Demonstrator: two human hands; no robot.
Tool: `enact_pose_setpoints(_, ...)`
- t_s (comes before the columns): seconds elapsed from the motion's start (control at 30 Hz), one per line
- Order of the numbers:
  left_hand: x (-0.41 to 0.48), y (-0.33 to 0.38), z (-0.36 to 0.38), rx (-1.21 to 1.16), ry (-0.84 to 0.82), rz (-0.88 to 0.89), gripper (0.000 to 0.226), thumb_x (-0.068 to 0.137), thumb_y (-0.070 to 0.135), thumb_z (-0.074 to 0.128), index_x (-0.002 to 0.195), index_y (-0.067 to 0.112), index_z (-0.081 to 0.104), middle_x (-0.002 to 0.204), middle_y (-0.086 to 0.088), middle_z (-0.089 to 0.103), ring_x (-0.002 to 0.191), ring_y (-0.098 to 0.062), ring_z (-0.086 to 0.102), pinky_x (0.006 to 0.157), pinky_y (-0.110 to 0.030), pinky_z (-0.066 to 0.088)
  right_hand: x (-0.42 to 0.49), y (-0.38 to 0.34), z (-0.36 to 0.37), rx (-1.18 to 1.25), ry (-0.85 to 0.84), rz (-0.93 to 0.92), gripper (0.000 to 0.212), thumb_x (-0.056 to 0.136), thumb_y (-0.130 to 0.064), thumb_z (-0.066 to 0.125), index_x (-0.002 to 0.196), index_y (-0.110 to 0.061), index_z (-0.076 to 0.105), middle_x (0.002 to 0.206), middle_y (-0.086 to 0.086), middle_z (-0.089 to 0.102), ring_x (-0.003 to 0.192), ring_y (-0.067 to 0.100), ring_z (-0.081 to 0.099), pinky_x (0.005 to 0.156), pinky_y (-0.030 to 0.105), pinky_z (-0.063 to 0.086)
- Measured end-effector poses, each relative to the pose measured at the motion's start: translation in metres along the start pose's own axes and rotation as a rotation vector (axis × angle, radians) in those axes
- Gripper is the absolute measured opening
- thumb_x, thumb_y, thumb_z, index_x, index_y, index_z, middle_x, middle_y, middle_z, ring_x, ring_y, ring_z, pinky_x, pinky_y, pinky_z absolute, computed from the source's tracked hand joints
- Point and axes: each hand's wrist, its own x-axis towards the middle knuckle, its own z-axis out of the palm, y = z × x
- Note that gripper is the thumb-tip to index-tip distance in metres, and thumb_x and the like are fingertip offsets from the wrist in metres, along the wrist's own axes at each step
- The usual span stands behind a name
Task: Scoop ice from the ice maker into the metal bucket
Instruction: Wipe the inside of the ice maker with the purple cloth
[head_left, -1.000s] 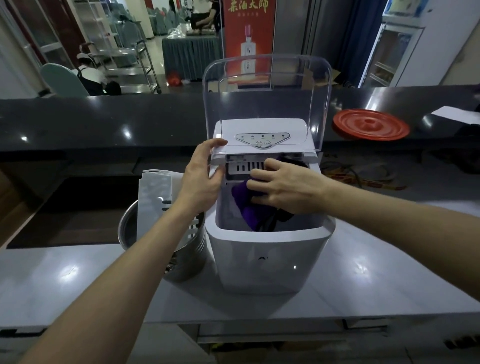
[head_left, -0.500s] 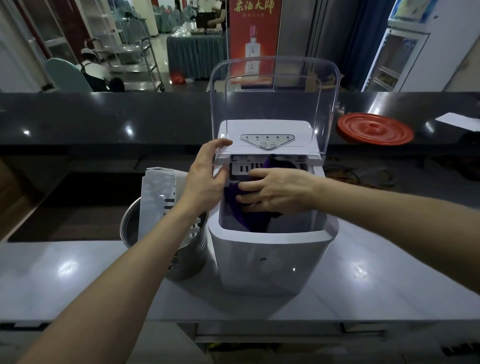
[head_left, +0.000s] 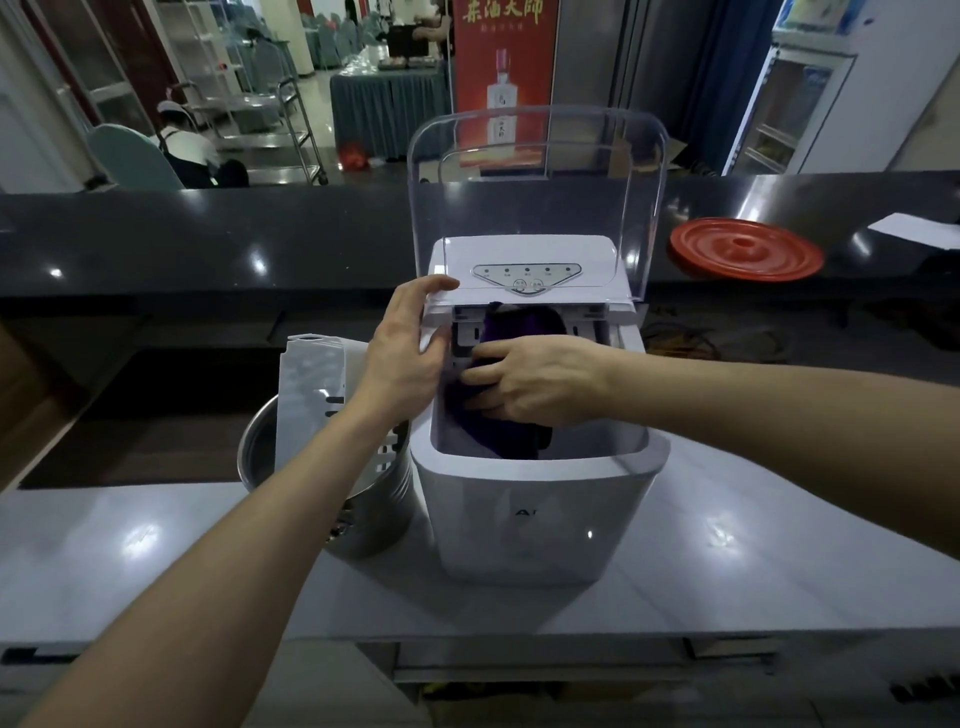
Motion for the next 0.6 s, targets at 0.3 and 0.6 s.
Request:
enact_pose_setpoints(0.3,-0.001,0.0,0.001,0.002,-0.008,0.001,0.052,0.103,0.007,0.058,0.144,0.039,0.05,0.147,0.015,0.052,0.135,-0.011,0.055,0.111,-0.048,0.053,-0.037,-0.005,-0.003,0.068,0.098,0.059,0.022,0.095,-0.019,0.064,0.082,-0.017,0.081,0.095,-0.002,0.075,0.118,0.025,0.06,0.11,0.043,0.046)
enact_pose_setpoints(0.6,0.001,-0.003,-0.002,0.004,-0.017,0.007,0.05,0.104,0.008,0.061,0.144,0.038,0.052,0.146,0.014,0.052,0.133,-0.012,0.056,0.11,-0.047,0.054,-0.03,-0.006,-0.006,0.229,0.053,0.207,0.03,0.099,-0.019,0.054,0.084,-0.019,0.08,0.098,-0.006,0.074,0.118,0.022,0.059,0.114,0.041,0.041)
